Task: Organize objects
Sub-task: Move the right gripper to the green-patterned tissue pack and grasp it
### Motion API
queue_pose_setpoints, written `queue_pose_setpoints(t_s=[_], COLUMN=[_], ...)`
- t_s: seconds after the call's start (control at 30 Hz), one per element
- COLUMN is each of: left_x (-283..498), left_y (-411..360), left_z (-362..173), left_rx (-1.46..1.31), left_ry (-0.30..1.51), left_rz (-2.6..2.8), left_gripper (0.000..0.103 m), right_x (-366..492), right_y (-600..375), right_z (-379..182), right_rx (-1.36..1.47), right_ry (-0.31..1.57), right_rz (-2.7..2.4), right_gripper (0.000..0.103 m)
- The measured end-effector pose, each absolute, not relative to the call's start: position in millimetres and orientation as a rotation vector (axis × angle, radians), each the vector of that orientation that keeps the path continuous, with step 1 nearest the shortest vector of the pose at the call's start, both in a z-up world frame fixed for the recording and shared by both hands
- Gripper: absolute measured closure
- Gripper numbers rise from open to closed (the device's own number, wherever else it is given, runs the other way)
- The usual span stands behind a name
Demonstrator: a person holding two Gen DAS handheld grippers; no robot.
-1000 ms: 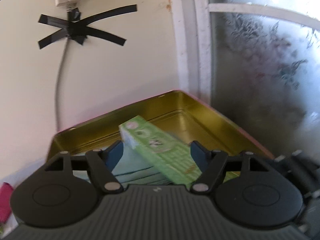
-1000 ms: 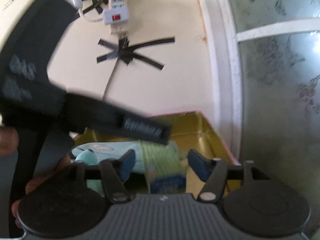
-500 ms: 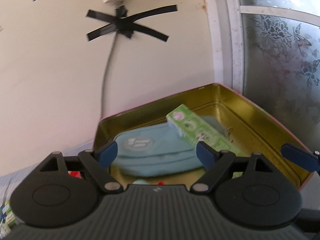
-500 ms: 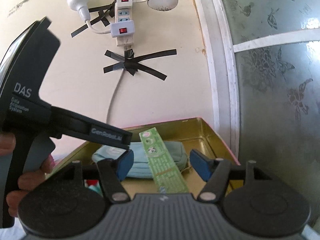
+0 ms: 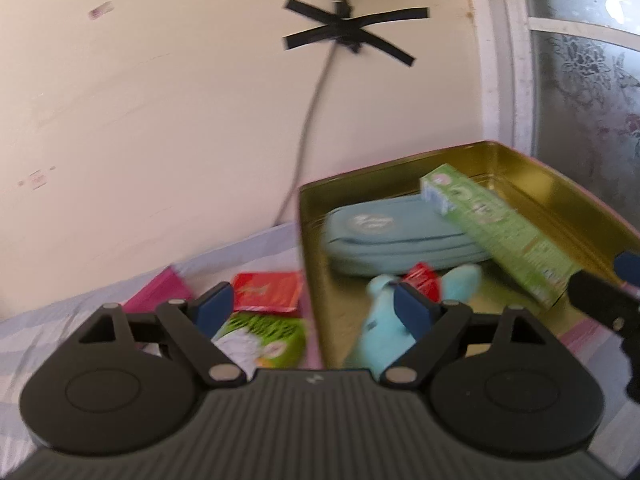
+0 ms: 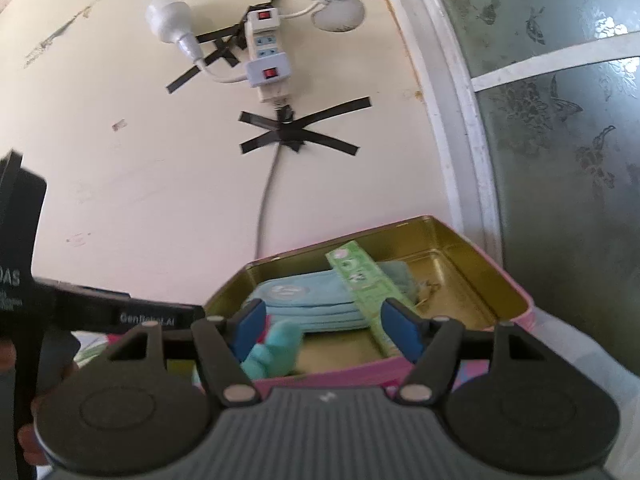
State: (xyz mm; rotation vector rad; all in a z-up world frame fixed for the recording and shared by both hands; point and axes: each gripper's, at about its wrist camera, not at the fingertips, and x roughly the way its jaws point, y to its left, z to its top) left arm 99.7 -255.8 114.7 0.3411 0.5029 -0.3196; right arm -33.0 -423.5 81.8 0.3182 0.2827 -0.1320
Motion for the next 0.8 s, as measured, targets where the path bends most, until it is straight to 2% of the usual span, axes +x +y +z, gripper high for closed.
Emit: queue_pose_setpoints(t_s=[0.37,0.8], left_x=[93.4,100.0], left_y=[-170.0,-46.8], left_z=[106.1,65.0], left_rx=[0.301,0.222], left_ry=[0.525,0.593], left_rz=[-0.205,-0.031], left_gripper=[0.014,0.014], right_x=[-26.3,1.3], right_y=[-348.6,-233.7], right_z=[79.7,55.7], right_rx=[0.267,0.088], right_ry=[0.35,0.532], right_rz=[-0.01,0.179], right_gripper=[0.036,0.036])
